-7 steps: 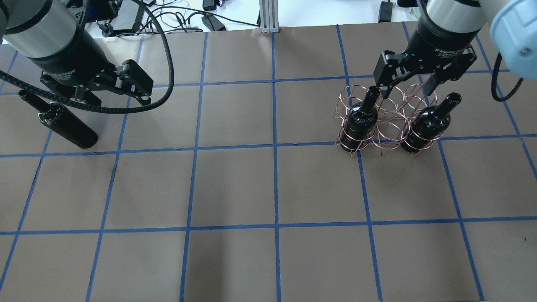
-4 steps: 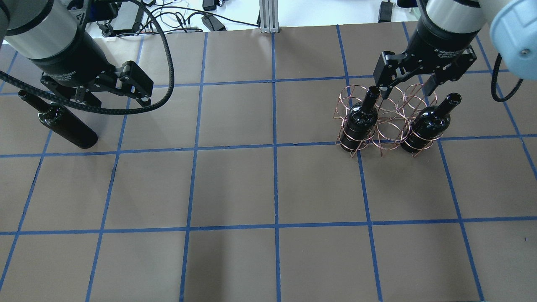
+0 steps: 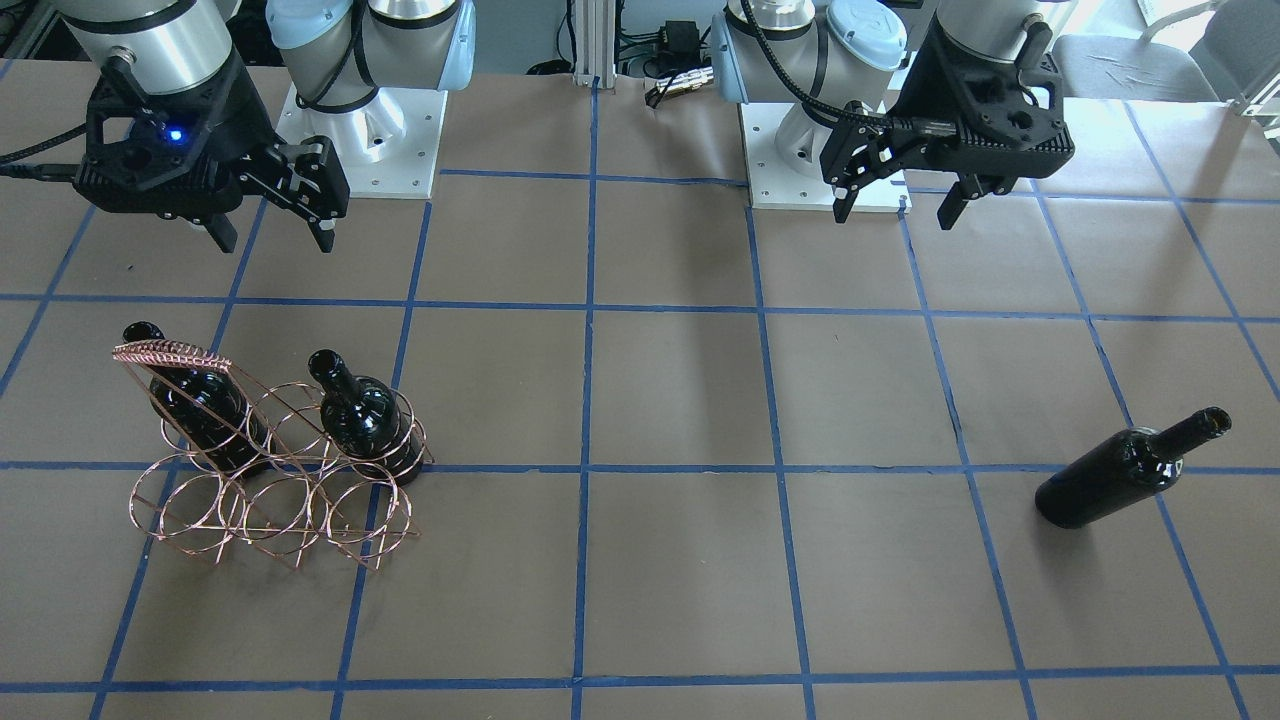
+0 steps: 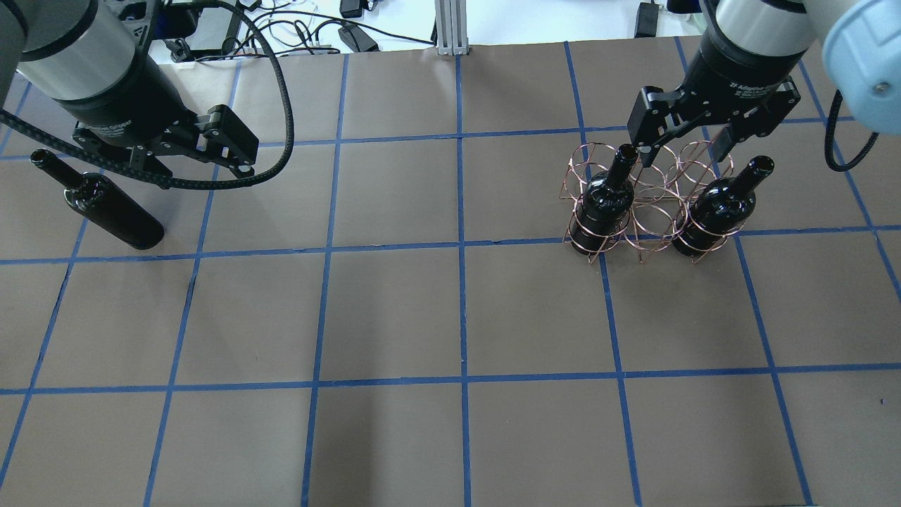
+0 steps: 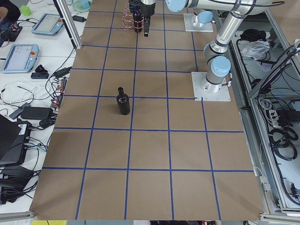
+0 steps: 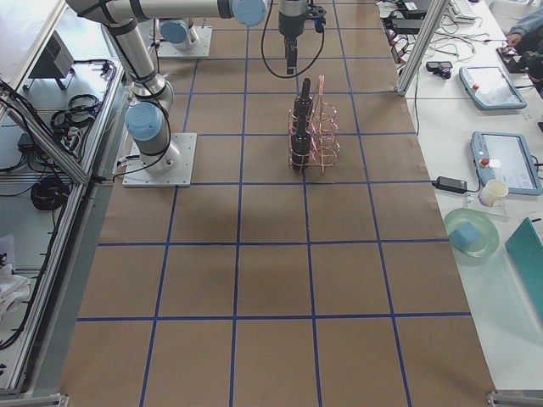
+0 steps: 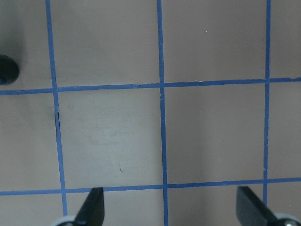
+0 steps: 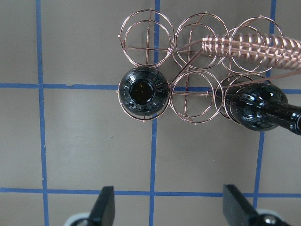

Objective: Place wine into wine basket
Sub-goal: 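Hover the left gripper above the lying dark wine bottle's neck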

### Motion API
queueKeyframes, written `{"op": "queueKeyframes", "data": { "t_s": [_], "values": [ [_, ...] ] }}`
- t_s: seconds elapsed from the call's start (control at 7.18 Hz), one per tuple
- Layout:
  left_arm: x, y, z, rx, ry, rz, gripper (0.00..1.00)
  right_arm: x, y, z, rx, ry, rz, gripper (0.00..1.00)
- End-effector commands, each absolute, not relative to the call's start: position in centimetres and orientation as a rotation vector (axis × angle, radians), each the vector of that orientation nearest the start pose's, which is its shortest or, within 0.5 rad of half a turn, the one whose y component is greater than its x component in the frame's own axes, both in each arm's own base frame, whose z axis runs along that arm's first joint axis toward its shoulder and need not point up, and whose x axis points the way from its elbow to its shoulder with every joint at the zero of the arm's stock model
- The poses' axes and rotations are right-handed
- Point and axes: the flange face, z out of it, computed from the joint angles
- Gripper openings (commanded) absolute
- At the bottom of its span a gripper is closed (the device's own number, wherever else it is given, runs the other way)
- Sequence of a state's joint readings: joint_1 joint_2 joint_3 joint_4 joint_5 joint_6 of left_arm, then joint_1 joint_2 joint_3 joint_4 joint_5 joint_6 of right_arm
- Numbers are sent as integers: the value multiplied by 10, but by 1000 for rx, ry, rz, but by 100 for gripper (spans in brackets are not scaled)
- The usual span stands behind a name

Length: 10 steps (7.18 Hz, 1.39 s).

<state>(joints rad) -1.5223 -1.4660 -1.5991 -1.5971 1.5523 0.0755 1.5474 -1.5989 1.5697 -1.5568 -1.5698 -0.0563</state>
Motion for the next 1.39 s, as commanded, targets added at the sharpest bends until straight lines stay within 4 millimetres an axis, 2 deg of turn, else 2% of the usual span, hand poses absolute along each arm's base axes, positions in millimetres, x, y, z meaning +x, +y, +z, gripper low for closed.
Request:
{"op": "queueKeyframes", "data": {
  "t_s": [0.0, 0.42, 0.56, 0.7, 0.97, 1.11, 1.25],
  "values": [
    [-113, -456, 521, 47, 3155, -84, 100, 121, -485, 501, -53, 3142, -24, 83],
    [-105, -459, 521, 27, 3155, -79, 100, 123, -484, 501, -55, 3140, -27, 83],
    [-97, -464, 518, 71, 3157, -74, 100, 122, -484, 501, -51, 3142, -26, 84],
    [-82, -471, 517, 217, 3145, -94, 100, 124, -485, 499, -51, 3139, -22, 83],
    [-3, -489, 517, 96, 3144, -109, 100, 123, -485, 501, -53, 3137, -34, 84],
    [30, -500, 510, 207, 3129, -112, 100, 123, -485, 501, -58, 3137, -34, 84],
    [65, -514, 512, 184, 3122, -132, 100, 125, -485, 499, -53, 3132, -27, 84]
  ]
}}
